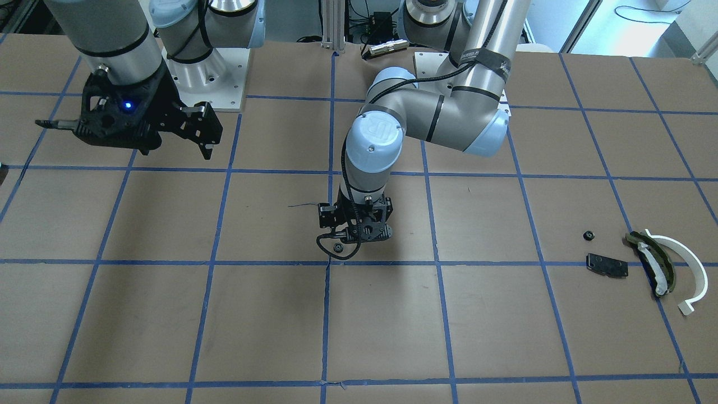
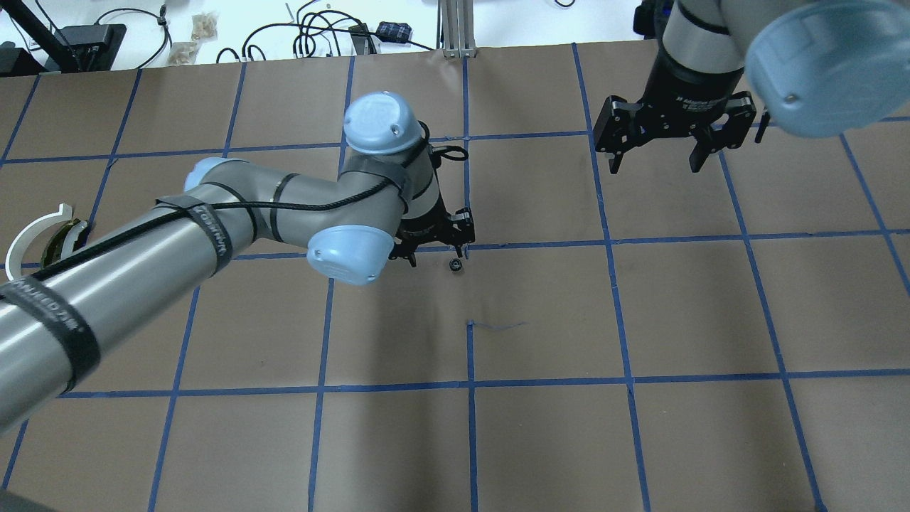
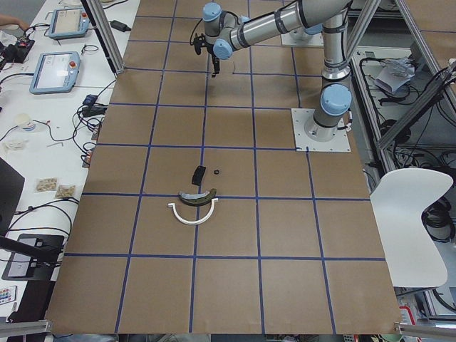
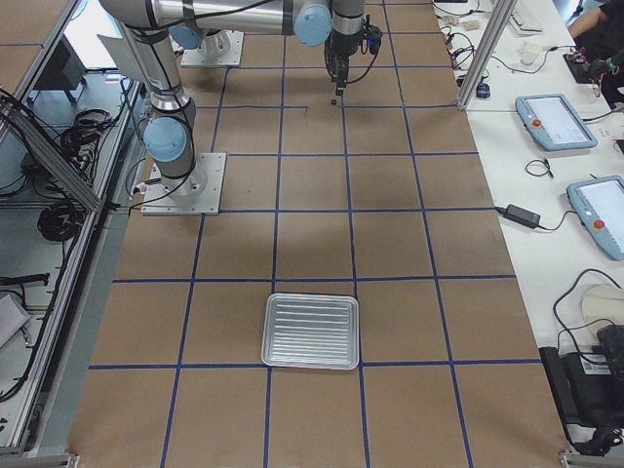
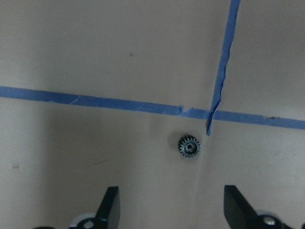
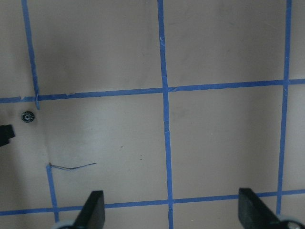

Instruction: Place bearing gear from tray to pile

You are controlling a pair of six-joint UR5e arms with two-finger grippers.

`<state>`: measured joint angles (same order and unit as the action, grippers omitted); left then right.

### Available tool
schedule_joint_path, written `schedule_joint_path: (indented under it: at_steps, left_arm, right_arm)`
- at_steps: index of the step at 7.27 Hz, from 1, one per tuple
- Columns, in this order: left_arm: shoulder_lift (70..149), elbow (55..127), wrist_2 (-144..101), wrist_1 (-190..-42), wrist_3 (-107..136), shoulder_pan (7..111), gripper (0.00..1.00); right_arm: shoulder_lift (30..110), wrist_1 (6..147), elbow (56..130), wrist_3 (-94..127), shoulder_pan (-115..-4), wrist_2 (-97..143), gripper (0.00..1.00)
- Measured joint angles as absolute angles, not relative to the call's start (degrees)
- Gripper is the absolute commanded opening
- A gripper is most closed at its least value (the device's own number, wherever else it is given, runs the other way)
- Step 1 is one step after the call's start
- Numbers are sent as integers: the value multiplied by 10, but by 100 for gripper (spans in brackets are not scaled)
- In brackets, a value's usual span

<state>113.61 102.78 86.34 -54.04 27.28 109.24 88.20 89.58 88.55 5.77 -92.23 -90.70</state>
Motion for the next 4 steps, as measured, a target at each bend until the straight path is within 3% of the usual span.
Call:
schedule_joint_path:
  at_steps: [4]
  left_arm:
    - [1195,1023,885,-469,287,1110,75]
  right_arm:
    - [884,930,875,61,-922,-907,100]
